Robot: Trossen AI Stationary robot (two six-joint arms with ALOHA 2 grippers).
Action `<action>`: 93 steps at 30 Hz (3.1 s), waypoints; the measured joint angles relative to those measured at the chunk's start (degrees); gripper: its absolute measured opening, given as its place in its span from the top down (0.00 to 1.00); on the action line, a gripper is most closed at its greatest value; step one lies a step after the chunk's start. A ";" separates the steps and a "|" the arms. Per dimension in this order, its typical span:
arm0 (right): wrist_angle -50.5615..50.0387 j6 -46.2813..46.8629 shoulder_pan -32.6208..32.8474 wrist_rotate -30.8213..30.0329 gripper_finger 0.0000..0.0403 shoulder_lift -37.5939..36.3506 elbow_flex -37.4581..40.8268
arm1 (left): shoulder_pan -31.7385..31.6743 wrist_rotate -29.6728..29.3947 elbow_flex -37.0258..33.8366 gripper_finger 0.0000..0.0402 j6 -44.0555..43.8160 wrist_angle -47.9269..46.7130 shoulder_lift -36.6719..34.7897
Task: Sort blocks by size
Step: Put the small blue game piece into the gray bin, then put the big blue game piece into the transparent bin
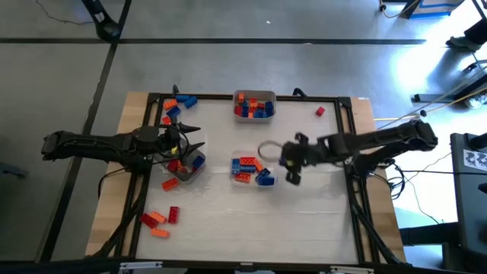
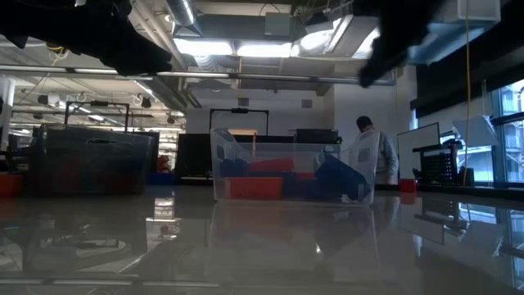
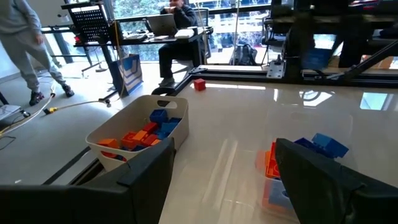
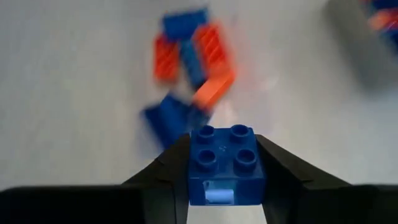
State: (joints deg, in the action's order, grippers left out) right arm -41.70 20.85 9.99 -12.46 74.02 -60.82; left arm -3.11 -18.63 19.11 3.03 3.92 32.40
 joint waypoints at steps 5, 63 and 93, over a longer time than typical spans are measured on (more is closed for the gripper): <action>8.27 -9.00 -10.21 -0.01 0.66 0.07 0.32 | 0.01 0.02 0.00 0.34 -0.05 -0.01 -0.01; 75.68 -26.48 -25.27 21.04 0.18 12.28 16.00 | -37.29 -7.17 22.36 0.34 -11.33 -26.92 25.85; 78.95 -25.62 -18.22 14.53 0.18 17.73 17.86 | -53.76 9.89 28.37 0.34 -0.65 -17.95 61.30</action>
State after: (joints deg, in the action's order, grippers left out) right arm 37.26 -4.78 -8.23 2.07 91.74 -42.96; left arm -56.87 -8.74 47.48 2.38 -14.03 93.71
